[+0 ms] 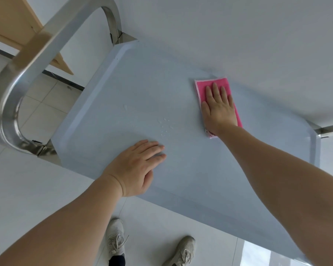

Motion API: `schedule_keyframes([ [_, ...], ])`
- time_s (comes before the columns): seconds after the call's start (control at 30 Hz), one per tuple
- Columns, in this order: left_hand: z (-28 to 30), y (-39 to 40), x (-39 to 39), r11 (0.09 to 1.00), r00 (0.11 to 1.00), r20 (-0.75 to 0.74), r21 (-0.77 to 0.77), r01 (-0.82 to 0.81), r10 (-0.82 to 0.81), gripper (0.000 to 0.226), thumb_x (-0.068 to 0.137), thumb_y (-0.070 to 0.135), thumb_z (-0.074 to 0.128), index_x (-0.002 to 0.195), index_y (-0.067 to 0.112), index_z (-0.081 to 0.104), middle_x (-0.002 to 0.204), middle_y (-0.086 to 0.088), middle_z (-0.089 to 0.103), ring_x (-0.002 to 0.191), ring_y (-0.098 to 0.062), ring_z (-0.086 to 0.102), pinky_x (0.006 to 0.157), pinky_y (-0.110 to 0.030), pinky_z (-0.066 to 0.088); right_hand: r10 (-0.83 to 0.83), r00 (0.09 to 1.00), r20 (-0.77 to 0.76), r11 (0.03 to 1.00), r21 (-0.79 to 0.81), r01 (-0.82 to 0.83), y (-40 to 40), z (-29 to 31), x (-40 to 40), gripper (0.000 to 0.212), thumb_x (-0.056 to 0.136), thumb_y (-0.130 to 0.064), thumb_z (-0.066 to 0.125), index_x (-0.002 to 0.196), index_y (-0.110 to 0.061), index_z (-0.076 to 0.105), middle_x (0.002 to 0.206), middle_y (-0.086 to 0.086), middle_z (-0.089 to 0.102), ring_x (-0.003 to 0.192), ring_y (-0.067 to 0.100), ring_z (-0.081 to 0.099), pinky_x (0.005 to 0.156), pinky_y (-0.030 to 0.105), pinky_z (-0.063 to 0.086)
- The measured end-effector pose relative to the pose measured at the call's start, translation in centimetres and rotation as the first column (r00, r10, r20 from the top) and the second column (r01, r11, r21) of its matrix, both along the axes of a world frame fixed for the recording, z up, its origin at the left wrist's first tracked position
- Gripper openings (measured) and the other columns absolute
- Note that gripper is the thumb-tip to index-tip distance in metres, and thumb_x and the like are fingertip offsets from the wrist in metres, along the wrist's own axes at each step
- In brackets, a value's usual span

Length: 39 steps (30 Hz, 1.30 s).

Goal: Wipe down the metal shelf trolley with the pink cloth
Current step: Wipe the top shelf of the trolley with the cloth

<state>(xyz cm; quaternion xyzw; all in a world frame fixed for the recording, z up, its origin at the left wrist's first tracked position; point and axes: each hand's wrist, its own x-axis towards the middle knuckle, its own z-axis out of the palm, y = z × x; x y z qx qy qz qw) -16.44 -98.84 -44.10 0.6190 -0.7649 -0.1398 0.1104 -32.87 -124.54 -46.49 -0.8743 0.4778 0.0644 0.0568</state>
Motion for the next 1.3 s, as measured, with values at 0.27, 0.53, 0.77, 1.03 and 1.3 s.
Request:
schedule_keyframes([
  [0.27,0.1,0.0,0.1,1.0,1.0,-0.012,0.0,0.028,-0.028,0.048,0.075,0.016,0.037,0.112,0.005,0.064,0.124,-0.014,0.059,0.117,-0.031,0.054,0.101,-0.048,0.04,0.022,1.0,0.016,0.999,0.045,-0.022,10.0,0.6,-0.5,0.059,0.095,-0.044,0.014,0.149,-0.022,0.005,0.159,0.002,0.003,0.145,0.024,-0.003,0.118,0.04,-0.003],
  [0.53,-0.1,0.2,0.4,0.997,0.997,-0.081,-0.073,0.004,-0.01,0.041,0.075,0.013,0.038,0.104,-0.003,0.062,0.111,-0.019,0.061,0.104,-0.036,0.057,0.1,-0.045,0.041,-0.121,0.993,0.011,0.984,0.132,0.118,22.2,1.1,-2.0,0.058,0.093,-0.045,0.009,0.144,-0.022,-0.009,0.151,-0.005,-0.017,0.139,0.015,-0.024,0.114,0.035,-0.016],
  [0.77,0.6,0.6,1.4,0.994,0.988,-0.151,-0.106,0.017,-0.033,0.034,0.076,0.011,0.041,0.098,-0.002,0.064,0.107,-0.02,0.063,0.098,-0.036,0.06,0.092,-0.043,0.047,-0.159,0.987,0.016,0.977,0.146,0.155,23.0,1.5,-1.8,0.056,0.096,-0.042,0.014,0.141,-0.026,-0.015,0.149,-0.009,-0.022,0.138,0.013,-0.028,0.115,0.034,-0.017],
  [1.03,0.5,2.0,11.5,0.993,0.998,0.027,-0.102,-0.056,0.059,0.036,0.079,0.012,0.039,0.099,-0.002,0.066,0.108,-0.019,0.063,0.099,-0.038,0.059,0.092,-0.044,0.047,-0.138,0.99,-0.038,0.98,0.136,0.142,22.9,1.4,-1.8,0.058,0.09,-0.049,0.0,0.142,-0.028,-0.015,0.152,-0.008,-0.02,0.135,0.01,-0.034,0.109,0.027,-0.026],
  [1.3,-0.2,2.3,12.9,0.996,0.997,0.037,-0.063,-0.058,0.06,0.041,0.079,0.014,0.037,0.107,0.0,0.064,0.116,-0.018,0.059,0.106,-0.037,0.055,0.099,-0.046,0.04,0.023,0.998,-0.065,0.99,0.142,-0.014,24.2,2.1,-0.3,0.059,0.095,-0.045,0.012,0.146,-0.021,-0.004,0.155,0.0,-0.007,0.142,0.022,-0.018,0.114,0.036,-0.015],
])
